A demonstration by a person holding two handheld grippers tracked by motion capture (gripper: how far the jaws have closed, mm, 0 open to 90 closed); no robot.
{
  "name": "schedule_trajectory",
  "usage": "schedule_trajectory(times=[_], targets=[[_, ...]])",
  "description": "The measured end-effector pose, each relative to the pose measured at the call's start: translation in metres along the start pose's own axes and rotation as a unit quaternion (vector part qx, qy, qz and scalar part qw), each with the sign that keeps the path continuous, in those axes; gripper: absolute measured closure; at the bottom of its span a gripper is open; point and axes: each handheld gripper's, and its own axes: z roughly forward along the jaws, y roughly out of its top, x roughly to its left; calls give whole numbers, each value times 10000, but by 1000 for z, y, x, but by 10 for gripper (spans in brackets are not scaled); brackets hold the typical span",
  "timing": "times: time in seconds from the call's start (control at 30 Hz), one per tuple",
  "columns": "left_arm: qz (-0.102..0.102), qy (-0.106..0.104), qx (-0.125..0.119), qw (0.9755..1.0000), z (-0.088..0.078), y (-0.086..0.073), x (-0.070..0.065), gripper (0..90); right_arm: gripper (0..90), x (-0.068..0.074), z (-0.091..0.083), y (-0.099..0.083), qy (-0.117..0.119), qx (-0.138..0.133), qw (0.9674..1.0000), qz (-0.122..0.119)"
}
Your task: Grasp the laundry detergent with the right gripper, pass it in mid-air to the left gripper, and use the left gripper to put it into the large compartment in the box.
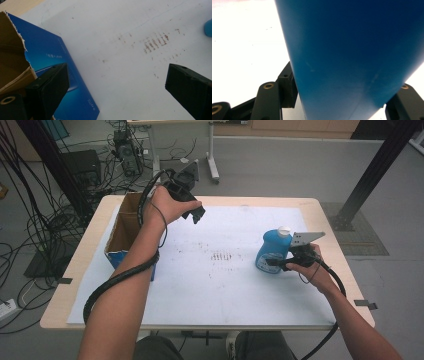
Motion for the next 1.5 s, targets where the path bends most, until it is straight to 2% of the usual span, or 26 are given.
schedule_trajectory(times=[0.9, 1.5], targets=[[14, 20, 11, 10000, 0, 0, -2, 60, 404, 0, 0, 0, 8, -6, 10000, -6], [92, 40, 21, 9999, -4, 0, -5, 60, 404, 0, 0, -1, 6, -13, 10000, 19]])
